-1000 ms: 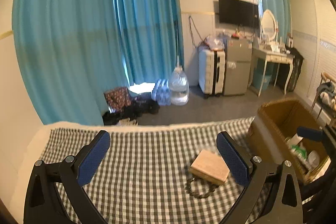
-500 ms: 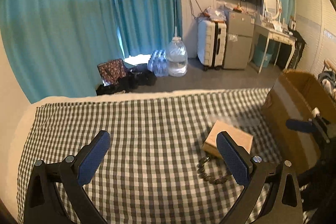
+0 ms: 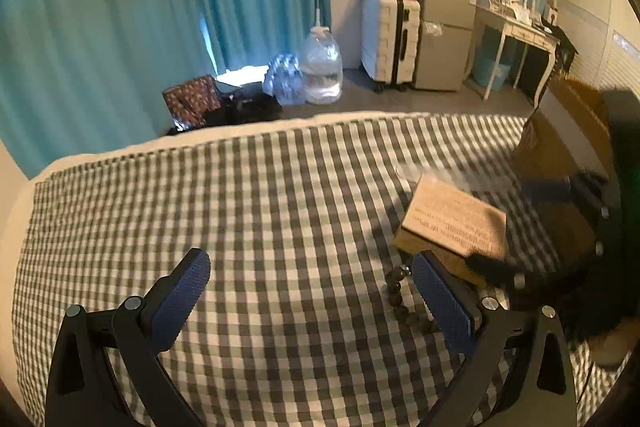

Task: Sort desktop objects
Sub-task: 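Grasp the leaflet-topped product box with the right tool while the left tool grasps the beaded bracelet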

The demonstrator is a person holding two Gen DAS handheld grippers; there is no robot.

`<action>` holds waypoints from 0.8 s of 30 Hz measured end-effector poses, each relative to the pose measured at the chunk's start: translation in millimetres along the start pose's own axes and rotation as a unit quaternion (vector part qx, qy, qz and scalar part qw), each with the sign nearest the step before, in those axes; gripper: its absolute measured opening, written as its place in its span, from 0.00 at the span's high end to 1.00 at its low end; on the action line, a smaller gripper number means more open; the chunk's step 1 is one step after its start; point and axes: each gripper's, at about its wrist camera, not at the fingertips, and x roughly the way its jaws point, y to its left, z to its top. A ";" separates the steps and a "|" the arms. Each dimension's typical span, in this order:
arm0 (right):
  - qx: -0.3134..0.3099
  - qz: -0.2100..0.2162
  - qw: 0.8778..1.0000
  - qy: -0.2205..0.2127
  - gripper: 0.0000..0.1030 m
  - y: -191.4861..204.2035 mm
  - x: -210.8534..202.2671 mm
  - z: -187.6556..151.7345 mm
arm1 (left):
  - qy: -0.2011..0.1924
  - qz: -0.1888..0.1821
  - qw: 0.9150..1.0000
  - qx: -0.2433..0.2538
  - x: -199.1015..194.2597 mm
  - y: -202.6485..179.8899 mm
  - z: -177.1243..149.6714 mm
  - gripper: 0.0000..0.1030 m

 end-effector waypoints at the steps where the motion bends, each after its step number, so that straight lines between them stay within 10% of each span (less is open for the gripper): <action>1: -0.002 0.003 1.000 0.001 0.03 -2.0 4.1 1.9 | 0.004 -0.001 1.000 0.003 3.9 -1.7 -1.2 0.00; 12: 0.017 0.054 0.998 0.039 0.15 -18.3 43.5 -14.6 | 0.060 -0.033 0.998 0.016 60.2 -19.3 -17.9 0.00; 24: 0.024 0.008 0.999 0.032 0.19 -26.6 29.0 -12.9 | 0.095 -0.053 0.994 0.003 86.4 -19.4 -41.6 0.00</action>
